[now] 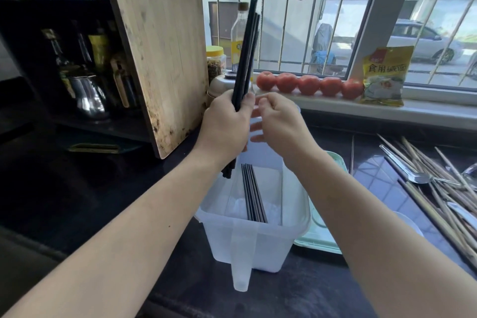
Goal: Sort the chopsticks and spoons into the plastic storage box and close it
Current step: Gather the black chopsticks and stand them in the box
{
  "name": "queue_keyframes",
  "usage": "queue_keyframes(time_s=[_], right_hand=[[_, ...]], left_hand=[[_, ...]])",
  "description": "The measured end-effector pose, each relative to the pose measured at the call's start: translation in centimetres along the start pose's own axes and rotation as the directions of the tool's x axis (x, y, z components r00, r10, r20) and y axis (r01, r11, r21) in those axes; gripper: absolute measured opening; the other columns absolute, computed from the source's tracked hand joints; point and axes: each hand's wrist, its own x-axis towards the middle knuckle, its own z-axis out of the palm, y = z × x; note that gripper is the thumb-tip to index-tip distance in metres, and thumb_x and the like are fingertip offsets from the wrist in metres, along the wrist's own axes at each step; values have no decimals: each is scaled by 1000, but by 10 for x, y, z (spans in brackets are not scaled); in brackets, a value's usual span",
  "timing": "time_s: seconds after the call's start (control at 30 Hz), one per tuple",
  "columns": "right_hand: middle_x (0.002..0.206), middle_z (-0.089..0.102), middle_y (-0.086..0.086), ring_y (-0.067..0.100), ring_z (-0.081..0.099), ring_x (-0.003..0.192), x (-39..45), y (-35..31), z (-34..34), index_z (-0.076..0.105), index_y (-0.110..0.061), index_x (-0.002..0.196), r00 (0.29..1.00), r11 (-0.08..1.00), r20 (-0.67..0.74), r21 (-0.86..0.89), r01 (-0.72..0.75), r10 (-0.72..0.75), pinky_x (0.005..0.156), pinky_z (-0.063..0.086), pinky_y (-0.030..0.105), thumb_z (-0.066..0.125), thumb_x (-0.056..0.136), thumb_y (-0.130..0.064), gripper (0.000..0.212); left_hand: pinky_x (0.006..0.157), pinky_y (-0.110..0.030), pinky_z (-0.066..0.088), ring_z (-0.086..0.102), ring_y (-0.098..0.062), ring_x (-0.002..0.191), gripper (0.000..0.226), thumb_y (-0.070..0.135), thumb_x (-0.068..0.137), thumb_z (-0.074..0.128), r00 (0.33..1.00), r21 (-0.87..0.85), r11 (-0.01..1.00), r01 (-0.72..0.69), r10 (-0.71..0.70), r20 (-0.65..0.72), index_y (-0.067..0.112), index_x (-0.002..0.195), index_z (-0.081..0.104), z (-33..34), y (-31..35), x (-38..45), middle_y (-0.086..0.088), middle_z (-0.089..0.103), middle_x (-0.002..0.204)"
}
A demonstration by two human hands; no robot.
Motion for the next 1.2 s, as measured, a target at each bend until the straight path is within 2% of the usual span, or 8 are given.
queue_keyframes(time_s=[0.13, 0.3, 0.47, 0.53, 0.63, 0.77, 1.0, 1.2], right_hand=[[92, 70, 23, 28, 65, 71, -6, -6, -5, 70, -14, 101, 989, 984, -12, 91, 151, -151, 78, 58, 58, 42, 106, -28, 32], [75, 67, 4, 6, 59, 56, -4, -4, -14, 68, -6, 96, 985, 983, -97, 108, 151, -141, 58, 53, 27, 55, 103, -23, 23], [72, 60, -1, 23, 62, 71, 4, 3, -14, 62, -18, 82, 944, 993, -314, 21, 112, -100, 76, 57, 56, 51, 104, -30, 27], [72, 61, 4, 34, 67, 77, 3, 4, -8, 58, -18, 73, 977, 968, -176, -238, 74, -118, 76, 58, 50, 53, 101, -29, 30], [74, 61, 11, 34, 70, 78, -3, 6, 7, 51, -11, 71, 985, 676, 149, -735, 48, 91, 66, 54, 34, 53, 99, -21, 30], [72, 72, 17, 28, 73, 53, -5, 9, 15, 56, -3, 79, 909, 586, 245, -810, 0, 338, 63, 64, 36, 52, 99, -12, 23], [84, 66, 13, 31, 68, 75, -10, 2, 13, 47, -9, 76, 935, 481, 221, -874, 64, 277, 65, 59, 33, 57, 97, -12, 23], [99, 66, 13, 35, 65, 95, -10, -6, 5, 62, -8, 103, 997, 755, 74, -654, 58, -13, 76, 56, 41, 54, 86, -7, 19]], left_hand=[[42, -28, 48, 60, -19, 43, 22, 30, 108, 50, 997, -30, 999, 37, -35, 70, 21, 94, 64, 1, 7, -3, 6, 63, 59], [55, -39, 60, 75, -28, 63, 24, 33, 106, 52, 983, -58, 994, 93, -82, 165, 20, 96, 69, 3, 7, -4, -7, 75, 81], [62, -49, 64, 77, -20, 70, 19, 26, 108, 47, 991, -61, 990, 125, -128, -48, 23, 94, 59, 1, 1, 1, -6, 76, 85], [59, -50, 64, 75, -24, 64, 20, 23, 108, 46, 988, -95, 989, 110, -120, -98, 21, 92, 57, -1, 0, 1, -7, 73, 79], [52, -48, 61, 66, -26, 50, 17, 22, 107, 47, 991, -37, 999, 8, -13, -130, 13, 97, 57, -1, -2, 2, -7, 66, 69], [47, -42, 57, 55, -20, 42, 20, 22, 108, 46, 988, 2, 1000, -22, 22, -150, 8, 98, 56, -1, -1, 2, -5, 61, 64], [47, -38, 57, 54, -16, 43, 25, 22, 108, 46, 996, -3, 1000, 22, -22, -89, 19, 84, 51, 0, 2, 0, -4, 60, 66], [45, -27, 50, 62, -18, 48, 24, 24, 107, 49, 996, 20, 997, 70, -69, -63, 17, 86, 58, 1, 0, 1, -6, 64, 69]])
